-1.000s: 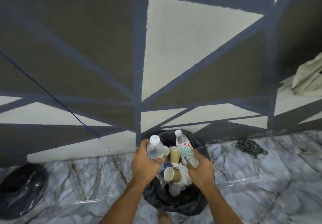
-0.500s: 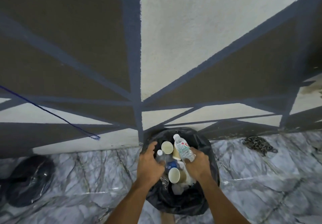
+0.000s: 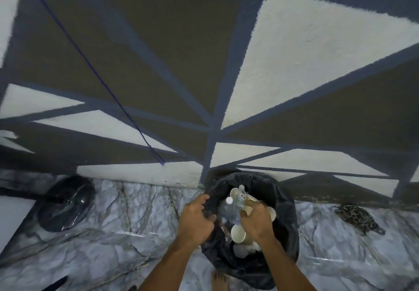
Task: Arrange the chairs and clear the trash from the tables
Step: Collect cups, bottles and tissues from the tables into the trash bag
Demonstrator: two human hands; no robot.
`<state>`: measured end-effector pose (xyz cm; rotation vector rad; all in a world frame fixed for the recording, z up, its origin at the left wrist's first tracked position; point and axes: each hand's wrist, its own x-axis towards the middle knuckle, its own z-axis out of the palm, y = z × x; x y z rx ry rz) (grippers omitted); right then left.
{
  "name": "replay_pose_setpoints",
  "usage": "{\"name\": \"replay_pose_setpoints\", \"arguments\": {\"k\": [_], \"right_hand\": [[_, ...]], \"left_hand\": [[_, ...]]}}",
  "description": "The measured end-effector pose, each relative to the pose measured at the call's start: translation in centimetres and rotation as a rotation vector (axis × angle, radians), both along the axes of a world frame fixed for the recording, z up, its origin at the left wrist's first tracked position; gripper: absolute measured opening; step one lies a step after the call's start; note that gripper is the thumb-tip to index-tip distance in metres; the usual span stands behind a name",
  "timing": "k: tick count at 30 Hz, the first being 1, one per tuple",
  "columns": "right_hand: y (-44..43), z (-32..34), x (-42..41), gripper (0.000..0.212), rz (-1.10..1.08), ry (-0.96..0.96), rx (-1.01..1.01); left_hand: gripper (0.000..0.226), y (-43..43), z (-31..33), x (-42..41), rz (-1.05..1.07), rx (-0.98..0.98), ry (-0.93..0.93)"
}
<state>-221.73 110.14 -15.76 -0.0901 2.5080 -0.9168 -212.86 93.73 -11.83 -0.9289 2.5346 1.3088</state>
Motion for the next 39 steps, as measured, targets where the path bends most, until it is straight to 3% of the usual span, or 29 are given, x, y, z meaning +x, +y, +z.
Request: {"name": "replay_pose_setpoints", "arguments": {"k": [4,9,18,27,31,35,39], "right_hand": [[-7.0,3.8,3.8,0.025,0.225,0.047,-0.104],[-17.8,9.1,11.9,0.027,0.557,0.118,-0.236],[-30.7,16.4,37.6,0.024,1.122,0.169,-0.382],[-35.1,19.5,65.5,0.024,1.646,0.17,-0.483],[-35.1,18.7,75.7,0.029,1.863,0.068,-0.489],[-35.5,17.4,85.6,0.029,2.04,-0.031,-0.533],[-36.0,17.1,94.2,0.03,2.187,-0.089,-0.565]], "left_hand": [[0.05,-4.0,2.6,5.0,0.107,-0.071,0.029],[0.049,-10.8,6.4,15.6,0.387,-0.151,0.085],[0.029,-16.5,12.9,43.6,0.834,-0.304,0.161],[0.047,-14.3,14.3,71.1,1.362,-0.447,0.084],[0.034,-10.8,13.3,80.2,1.605,-0.419,0.051],[0.043,-8.4,13.4,87.7,1.792,-0.442,-0.024],[0.029,-7.0,14.2,93.9,2.005,-0.489,-0.055]]}}
